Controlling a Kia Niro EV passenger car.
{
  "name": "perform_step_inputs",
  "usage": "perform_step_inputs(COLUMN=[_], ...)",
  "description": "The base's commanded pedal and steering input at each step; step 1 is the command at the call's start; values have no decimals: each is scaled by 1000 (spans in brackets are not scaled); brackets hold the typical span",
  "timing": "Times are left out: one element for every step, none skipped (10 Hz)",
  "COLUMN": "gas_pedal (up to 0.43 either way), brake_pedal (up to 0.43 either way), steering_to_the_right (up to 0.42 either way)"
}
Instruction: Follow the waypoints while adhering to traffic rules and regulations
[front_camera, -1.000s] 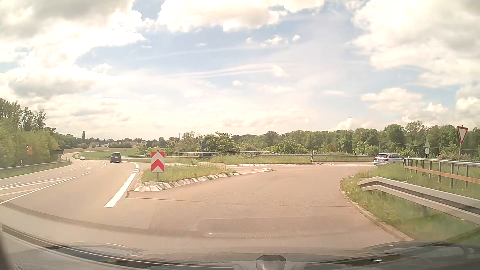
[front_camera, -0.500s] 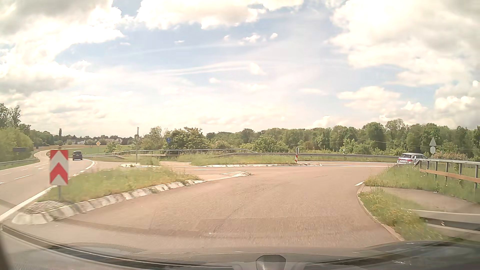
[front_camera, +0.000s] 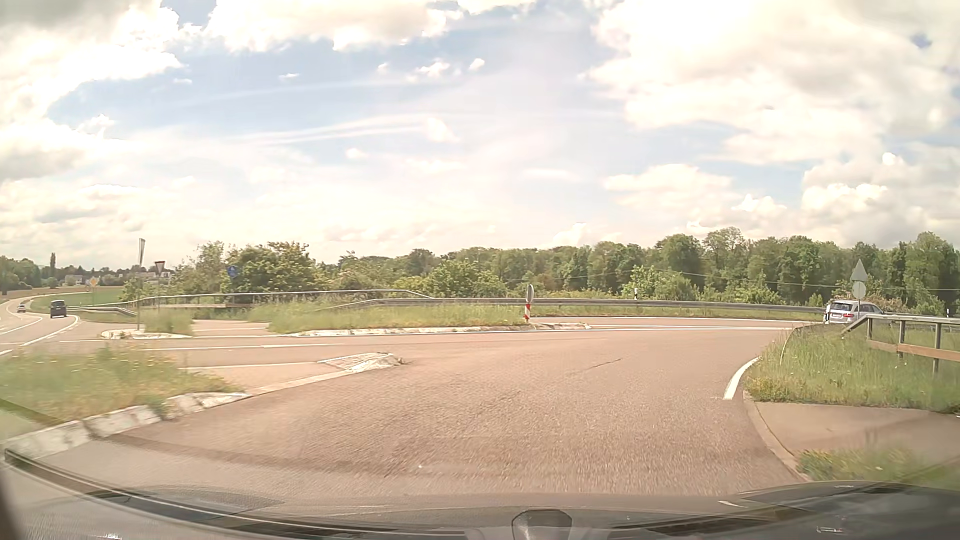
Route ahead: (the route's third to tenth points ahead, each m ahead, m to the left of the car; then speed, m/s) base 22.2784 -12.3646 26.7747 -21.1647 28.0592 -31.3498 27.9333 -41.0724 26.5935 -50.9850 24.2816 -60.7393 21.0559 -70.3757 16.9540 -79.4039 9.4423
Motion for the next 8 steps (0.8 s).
perform_step_inputs(gas_pedal=[0, 0, 0, 0, 0, 0, 0, 0], brake_pedal=[104, 61, 0, 0, 0, 0, 0, 0], steering_to_the_right=[162, 171, 181, 187, 189, 190, 191, 193])
